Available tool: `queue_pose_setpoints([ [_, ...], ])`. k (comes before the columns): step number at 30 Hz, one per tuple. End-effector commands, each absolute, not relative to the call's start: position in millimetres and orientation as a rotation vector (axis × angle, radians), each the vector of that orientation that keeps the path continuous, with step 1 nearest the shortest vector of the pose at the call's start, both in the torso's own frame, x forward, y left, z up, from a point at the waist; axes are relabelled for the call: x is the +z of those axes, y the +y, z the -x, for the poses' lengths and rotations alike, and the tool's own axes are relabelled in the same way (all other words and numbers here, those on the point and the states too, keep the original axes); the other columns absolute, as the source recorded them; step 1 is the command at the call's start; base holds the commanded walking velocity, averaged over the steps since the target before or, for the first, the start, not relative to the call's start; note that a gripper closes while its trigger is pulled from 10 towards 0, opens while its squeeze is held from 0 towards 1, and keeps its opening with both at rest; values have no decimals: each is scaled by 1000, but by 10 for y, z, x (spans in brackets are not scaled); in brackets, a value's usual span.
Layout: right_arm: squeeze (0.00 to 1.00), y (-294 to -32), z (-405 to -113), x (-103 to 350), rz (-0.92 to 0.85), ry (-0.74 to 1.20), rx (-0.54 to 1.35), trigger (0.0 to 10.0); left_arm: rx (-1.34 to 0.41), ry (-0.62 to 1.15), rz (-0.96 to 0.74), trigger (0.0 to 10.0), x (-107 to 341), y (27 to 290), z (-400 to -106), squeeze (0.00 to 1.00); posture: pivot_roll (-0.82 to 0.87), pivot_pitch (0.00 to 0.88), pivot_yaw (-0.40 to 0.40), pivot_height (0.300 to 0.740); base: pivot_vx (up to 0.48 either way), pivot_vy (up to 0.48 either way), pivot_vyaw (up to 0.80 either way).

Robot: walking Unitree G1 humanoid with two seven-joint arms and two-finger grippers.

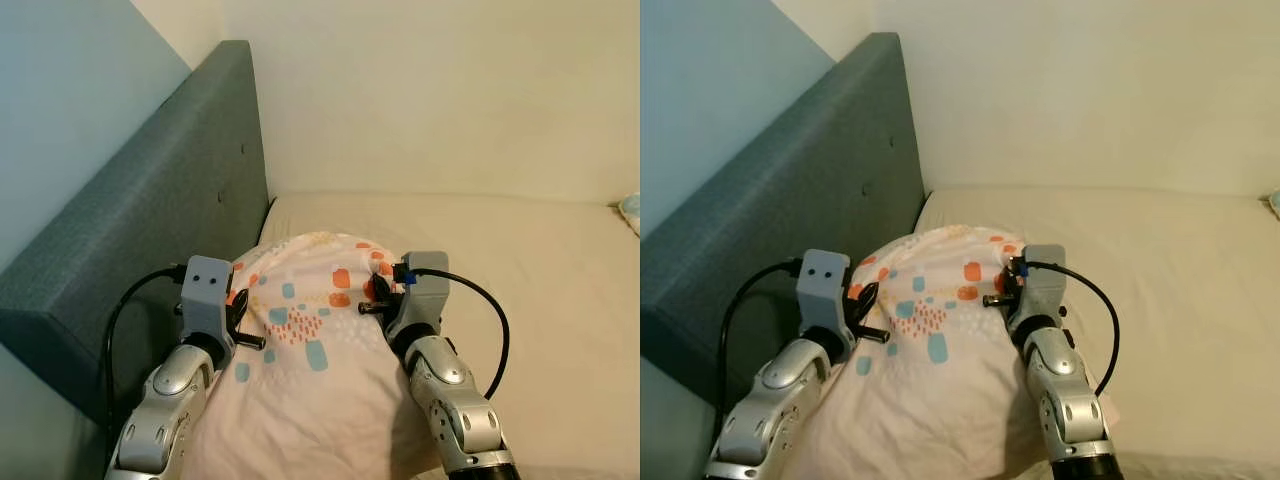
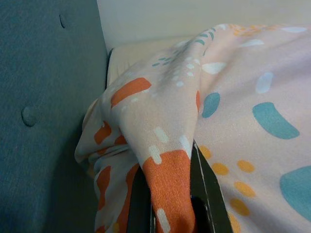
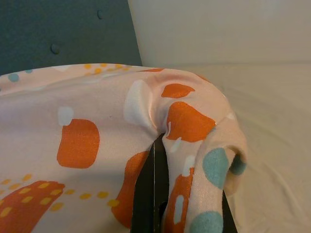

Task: Clean up the room

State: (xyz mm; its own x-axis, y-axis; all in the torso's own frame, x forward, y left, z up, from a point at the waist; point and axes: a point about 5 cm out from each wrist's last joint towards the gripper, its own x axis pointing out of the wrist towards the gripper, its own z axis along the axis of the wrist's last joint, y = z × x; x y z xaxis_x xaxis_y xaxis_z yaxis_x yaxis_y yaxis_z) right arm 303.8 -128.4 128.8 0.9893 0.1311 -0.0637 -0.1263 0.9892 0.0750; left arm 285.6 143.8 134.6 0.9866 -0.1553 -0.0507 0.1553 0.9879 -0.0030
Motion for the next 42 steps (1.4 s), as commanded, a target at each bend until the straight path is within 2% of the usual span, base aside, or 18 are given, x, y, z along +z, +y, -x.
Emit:
queue_pose_setpoints([
  [1, 0, -1432, -3023, 1319, -77, 55, 53, 10000, -99, 26, -47, 10000, 1384, 1586, -2870, 0, -86, 71, 45, 650, 0, 0, 0],
  [6, 0, -1430, -3018, 1314, -79, 58, 53, 10000, -102, 29, -49, 10000, 1382, 1584, -2867, 0, -86, 71, 45, 625, 0, 0, 0],
  [42, 0, -1391, -2992, 1278, -112, 72, 45, 10000, -127, 34, -80, 10000, 1391, 1612, -2841, 0, -65, 84, 56, 625, 0, 0, 0],
])
